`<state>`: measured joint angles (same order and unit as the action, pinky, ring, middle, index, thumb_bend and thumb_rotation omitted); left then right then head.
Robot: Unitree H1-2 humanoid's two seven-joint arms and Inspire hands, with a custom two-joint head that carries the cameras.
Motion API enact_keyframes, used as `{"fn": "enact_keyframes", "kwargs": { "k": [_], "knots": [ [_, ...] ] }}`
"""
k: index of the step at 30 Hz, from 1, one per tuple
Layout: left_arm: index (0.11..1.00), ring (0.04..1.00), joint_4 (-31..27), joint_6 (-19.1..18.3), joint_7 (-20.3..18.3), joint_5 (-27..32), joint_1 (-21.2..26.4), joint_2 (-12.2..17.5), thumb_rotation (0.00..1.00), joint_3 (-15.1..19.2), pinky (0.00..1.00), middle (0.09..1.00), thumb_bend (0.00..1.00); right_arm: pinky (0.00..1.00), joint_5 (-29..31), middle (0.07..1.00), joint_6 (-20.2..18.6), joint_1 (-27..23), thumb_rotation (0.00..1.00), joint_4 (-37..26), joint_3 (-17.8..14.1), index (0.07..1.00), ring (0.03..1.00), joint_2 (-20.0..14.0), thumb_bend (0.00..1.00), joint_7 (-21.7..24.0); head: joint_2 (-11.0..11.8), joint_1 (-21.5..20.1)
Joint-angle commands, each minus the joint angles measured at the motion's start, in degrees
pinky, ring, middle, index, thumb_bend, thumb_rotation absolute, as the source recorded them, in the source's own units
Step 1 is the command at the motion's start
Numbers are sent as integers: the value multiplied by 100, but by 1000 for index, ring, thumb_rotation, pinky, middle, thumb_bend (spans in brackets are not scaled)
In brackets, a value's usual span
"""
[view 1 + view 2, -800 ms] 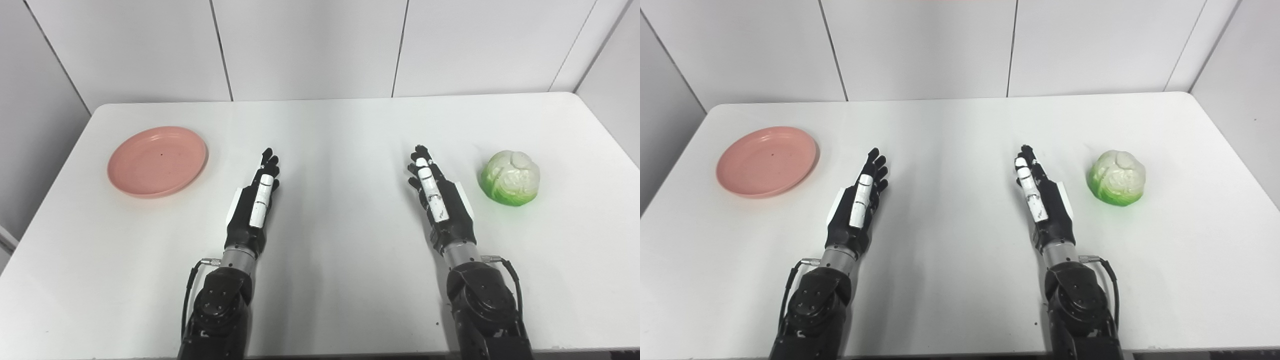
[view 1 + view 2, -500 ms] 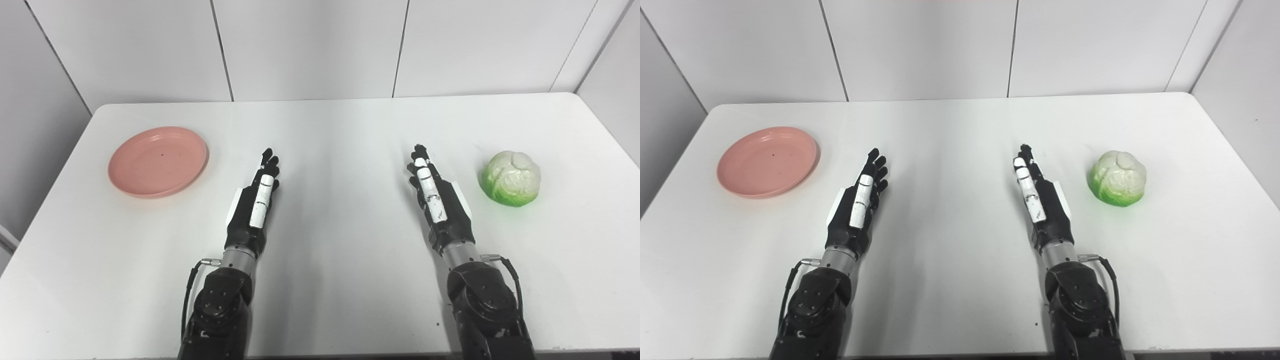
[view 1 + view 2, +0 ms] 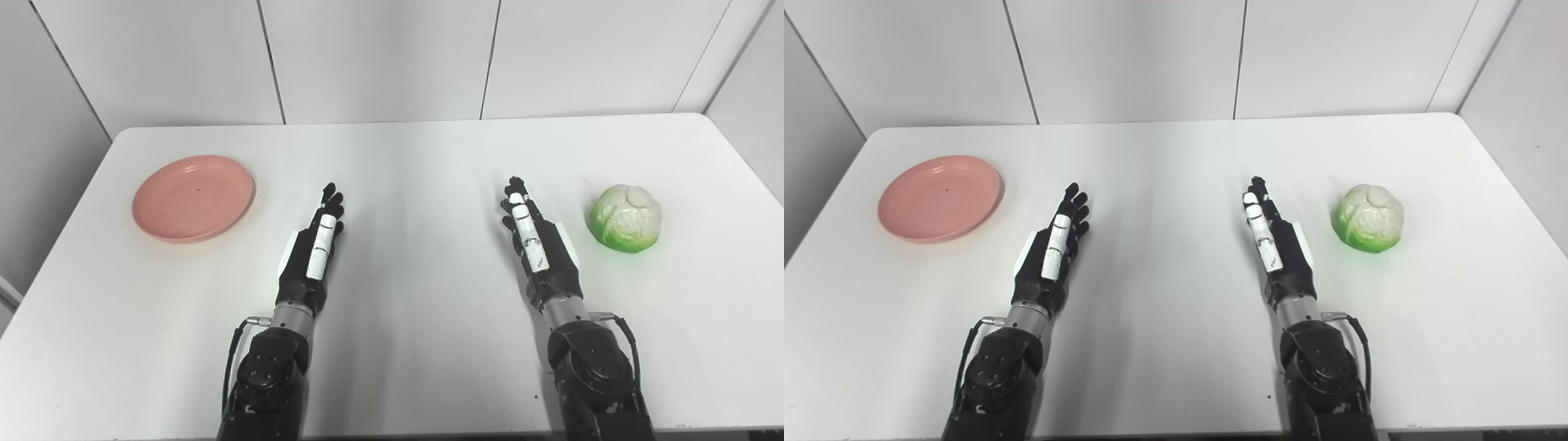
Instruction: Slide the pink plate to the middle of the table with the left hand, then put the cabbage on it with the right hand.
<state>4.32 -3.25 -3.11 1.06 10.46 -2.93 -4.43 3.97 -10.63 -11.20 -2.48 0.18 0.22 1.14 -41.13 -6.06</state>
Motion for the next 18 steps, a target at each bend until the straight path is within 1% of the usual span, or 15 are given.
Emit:
{"fn": "enact_keyframes", "kwargs": {
  "k": [1, 4, 5, 6, 8, 9, 10, 11, 12, 13, 14, 15, 16, 17, 18],
  "knots": [
    [1000, 1000, -174, 63, -37, 19, 227, 9, 1000, 6, 1000, 1000, 682, 981, 14, 969, 115, -229, 908, -146, -12, 965, 963, 19, 662, 13, -2, 16],
    [1000, 1000, -145, 105, -28, -16, 226, 13, 1000, -3, 1000, 1000, 683, 991, 32, 972, 85, -223, 910, -146, -17, 970, 970, 10, 667, 27, 36, 95],
    [1000, 1000, -118, 139, -11, -55, 220, -1, 1000, -23, 1000, 1000, 682, 995, 59, 975, 111, -210, 911, -136, -26, 973, 973, -9, 662, 53, 108, 380],
    [1000, 1000, -96, 163, 2, -83, 215, -14, 1000, -40, 1000, 1000, 682, 996, 79, 976, 135, -201, 911, -127, -34, 974, 973, -26, 660, 73, 122, 431],
    [1000, 1000, -58, 168, 60, -219, 204, -48, 1000, -109, 1000, 1000, 686, 999, 150, 983, 138, -160, 918, -164, -41, 984, 981, -108, 657, 171, 228, 829],
    [1000, 1000, -43, 153, 75, -242, 196, -87, 1000, -133, 1000, 1000, 698, 1000, 187, 990, 128, -137, 941, -192, -48, 994, 985, -165, 649, 224, 289, 1040],
    [1000, 1000, -38, 129, 78, -225, 189, -129, 1000, -146, 1000, 1000, 706, 1000, 217, 995, 113, -118, 948, -221, -52, 997, 989, -214, 646, 267, 299, 1090],
    [1000, 1000, -19, 104, 99, -232, 189, -190, 1000, -171, 1000, 1000, 712, 1000, 254, 998, 133, -100, 953, -219, -78, 999, 996, -268, 648, 306, 390, 1412],
    [1000, 1000, -8, 104, 129, -259, 186, -243, 1000, -190, 1000, 1000, 717, 1000, 275, 999, 154, -82, 949, -219, -104, 1000, 996, -296, 647, 318, 390, 1412],
    [1000, 1000, 38, 145, 169, -302, 194, -298, 1000, -208, 1000, 1000, 712, 1000, 303, 998, 203, -71, 941, -185, -138, 1000, 993, -330, 652, 333, 486, 1633],
    [1000, 1000, 81, 201, 205, -344, 202, -339, 1000, -218, 1000, 1000, 704, 1000, 350, 997, 224, -63, 924, -163, -171, 1000, 992, -349, 665, 351, 486, 1633],
    [1000, 1000, 152, 274, 243, -366, 220, -379, 1000, -226, 1000, 1000, 704, 1000, 449, 997, 254, -70, 921, -103, -220, 1000, 992, -355, 667, 392, 575, 1824],
    [1000, 1000, 202, 324, 267, -377, 233, -403, 996, -230, 1000, 1000, 704, 1000, 522, 999, 272, -77, 906, -61, -254, 1000, 994, -358, 676, 424, 575, 1824],
    [1000, 1000, 285, 364, 305, -373, 272, -441, 994, -215, 1000, 1000, 705, 1000, 582, 1000, 351, -90, 899, 43, -297, 1000, 995, -348, 681, 447, 661, 1968],
    [1000, 1000, 346, 393, 329, -372, 300, -468, 984, -200, 1000, 1000, 729, 1000, 618, 991, 413, -99, 890, 117, -323, 998, 988, -342, 701, 459, 661, 1968]
  ]
}}
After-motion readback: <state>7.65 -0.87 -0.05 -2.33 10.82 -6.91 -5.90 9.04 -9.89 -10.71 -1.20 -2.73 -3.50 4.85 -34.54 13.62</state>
